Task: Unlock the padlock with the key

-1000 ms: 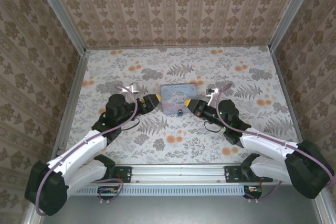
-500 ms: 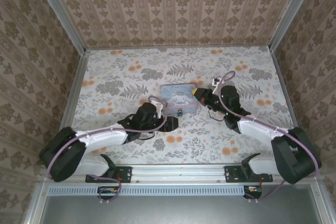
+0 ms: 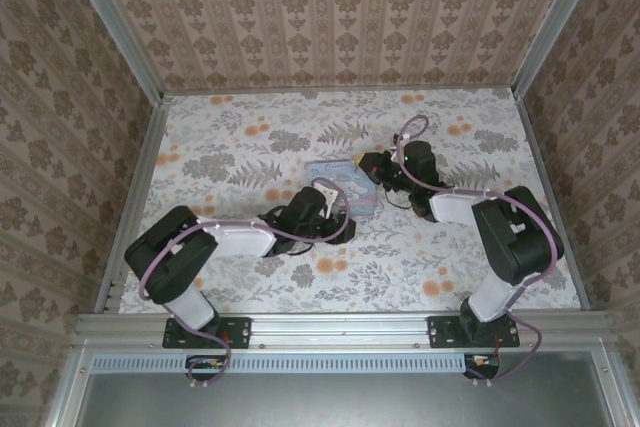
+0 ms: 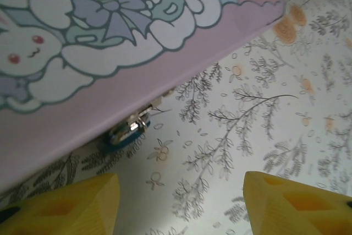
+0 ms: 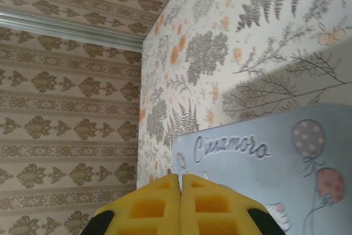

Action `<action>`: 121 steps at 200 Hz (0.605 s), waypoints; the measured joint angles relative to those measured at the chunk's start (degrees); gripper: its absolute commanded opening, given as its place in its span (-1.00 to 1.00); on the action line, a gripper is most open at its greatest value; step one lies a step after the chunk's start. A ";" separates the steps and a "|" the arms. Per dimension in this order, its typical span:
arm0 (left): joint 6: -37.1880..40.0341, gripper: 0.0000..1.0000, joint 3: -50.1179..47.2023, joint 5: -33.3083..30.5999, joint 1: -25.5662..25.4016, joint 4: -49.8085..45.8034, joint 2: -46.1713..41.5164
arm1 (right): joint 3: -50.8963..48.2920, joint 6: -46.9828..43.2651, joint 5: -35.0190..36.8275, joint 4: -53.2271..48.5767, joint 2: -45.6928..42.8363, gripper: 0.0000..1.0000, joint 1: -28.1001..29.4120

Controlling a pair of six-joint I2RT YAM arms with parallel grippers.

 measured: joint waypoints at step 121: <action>8.76 0.10 0.39 -14.80 -4.22 9.01 7.98 | 0.48 1.18 -1.84 3.56 5.79 -1.00 -0.11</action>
